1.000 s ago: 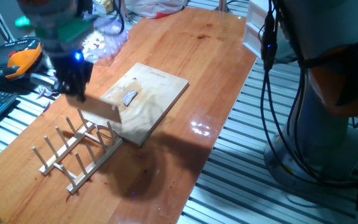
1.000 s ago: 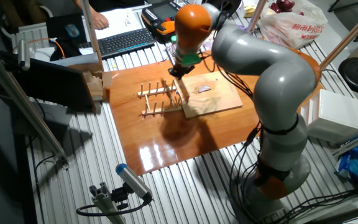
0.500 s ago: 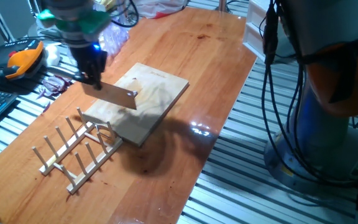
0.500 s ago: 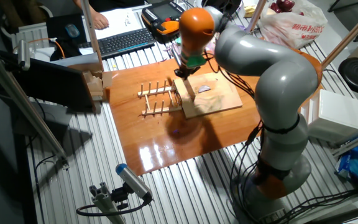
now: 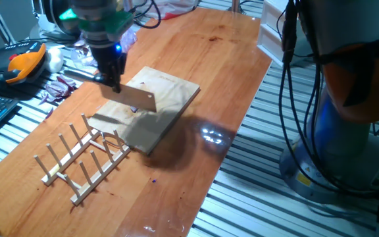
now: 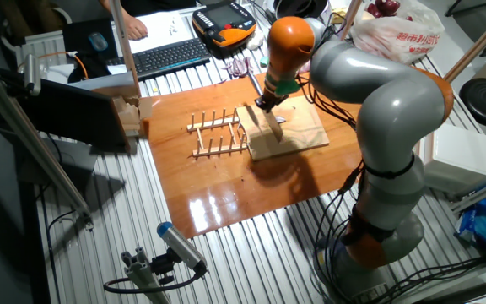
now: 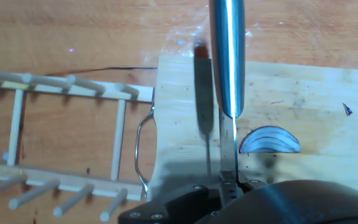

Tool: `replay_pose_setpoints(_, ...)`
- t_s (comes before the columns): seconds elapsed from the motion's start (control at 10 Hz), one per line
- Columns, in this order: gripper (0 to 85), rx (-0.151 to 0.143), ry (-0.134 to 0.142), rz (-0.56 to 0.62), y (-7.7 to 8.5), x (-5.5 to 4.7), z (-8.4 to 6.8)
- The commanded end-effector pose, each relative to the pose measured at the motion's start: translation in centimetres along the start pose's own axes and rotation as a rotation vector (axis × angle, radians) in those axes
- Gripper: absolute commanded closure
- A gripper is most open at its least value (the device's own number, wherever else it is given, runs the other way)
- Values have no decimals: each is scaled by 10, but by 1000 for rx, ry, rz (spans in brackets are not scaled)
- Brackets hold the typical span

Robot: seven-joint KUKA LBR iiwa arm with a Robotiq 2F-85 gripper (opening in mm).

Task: Chop the onions

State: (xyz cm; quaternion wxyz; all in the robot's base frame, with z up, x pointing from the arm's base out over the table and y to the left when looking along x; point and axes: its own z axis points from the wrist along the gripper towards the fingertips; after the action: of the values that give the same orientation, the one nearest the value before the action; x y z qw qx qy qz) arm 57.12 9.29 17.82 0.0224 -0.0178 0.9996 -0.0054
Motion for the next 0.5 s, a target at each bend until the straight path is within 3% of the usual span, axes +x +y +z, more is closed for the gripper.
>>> replay_pose_setpoints(0.0, 850, 5, -1, 2, 1, -3, 3)
replay_pose_setpoints(0.2, 850, 15, -10, 13, 1, -10, 13)
replay_pose_setpoints(0.4, 850, -23, 4, 7, 1, -11, 18)
